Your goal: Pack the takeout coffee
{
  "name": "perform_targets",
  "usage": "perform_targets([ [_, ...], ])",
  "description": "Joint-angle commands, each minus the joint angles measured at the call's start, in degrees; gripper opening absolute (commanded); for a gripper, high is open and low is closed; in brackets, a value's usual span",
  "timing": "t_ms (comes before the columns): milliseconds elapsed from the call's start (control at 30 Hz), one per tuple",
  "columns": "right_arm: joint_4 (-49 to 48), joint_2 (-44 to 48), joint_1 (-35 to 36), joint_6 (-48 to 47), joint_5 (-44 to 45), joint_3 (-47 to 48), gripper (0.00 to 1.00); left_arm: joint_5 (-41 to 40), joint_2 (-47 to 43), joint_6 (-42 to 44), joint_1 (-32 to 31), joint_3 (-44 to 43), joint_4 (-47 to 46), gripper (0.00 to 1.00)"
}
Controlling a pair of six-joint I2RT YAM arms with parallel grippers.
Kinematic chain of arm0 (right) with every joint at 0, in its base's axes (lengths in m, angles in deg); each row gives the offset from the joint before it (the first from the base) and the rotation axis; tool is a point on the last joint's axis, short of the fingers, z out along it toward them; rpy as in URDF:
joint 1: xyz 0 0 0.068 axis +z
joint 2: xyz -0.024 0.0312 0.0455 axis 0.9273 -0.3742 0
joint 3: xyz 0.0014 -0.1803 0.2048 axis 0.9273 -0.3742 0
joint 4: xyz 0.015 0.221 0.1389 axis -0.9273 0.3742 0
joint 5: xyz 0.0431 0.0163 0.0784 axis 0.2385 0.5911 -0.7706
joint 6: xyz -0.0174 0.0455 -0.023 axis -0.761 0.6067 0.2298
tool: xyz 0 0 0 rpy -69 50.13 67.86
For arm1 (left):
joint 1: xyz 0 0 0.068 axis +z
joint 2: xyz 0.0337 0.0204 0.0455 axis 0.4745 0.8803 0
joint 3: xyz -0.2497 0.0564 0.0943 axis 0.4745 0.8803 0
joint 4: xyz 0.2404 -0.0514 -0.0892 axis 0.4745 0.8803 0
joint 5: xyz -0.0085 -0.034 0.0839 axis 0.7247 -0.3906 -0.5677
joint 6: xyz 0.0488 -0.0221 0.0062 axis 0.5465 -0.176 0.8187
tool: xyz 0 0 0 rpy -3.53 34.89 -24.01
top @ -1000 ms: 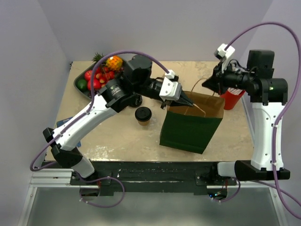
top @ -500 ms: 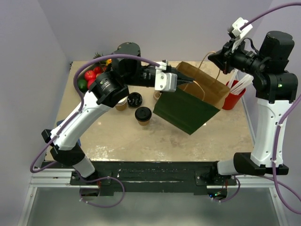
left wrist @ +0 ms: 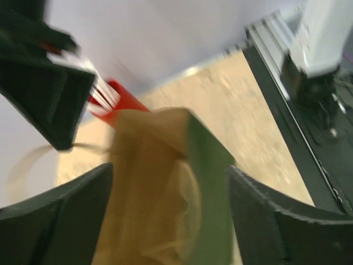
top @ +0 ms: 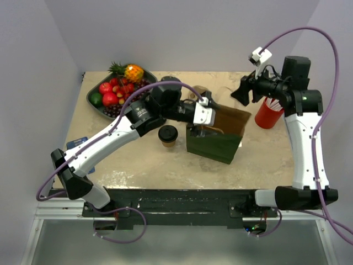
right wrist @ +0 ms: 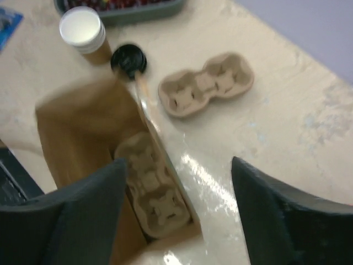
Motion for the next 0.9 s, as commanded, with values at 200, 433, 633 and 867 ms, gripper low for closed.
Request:
perform_targets([
  [200, 3.6, 3.7, -0.2, -0.5, 3.6, 1.3, 0.99, -7.8, -14.6, 5.4, 0.6, 12.3, -1.8, 0.99],
  [433, 2.4, 0.0, -0.1, -3.0, 5.0, -3.0, 0.99, -11.1, -17.3, 4.6, 2.8, 13.6, -7.6, 1.0],
  [633, 2.6, -5.3, -0.2, -7.7, -1.8, -6.6, 0.98, -18.0, -16.7, 3.1, 6.6, 15.2, -12.1, 1.0],
  [867, 2.3, -11.9, -0.1, -11.6, -9.6, -6.9, 0.85, -22.3, -10.6, -6.5, 11.9, 16.0, -17.9, 1.0],
])
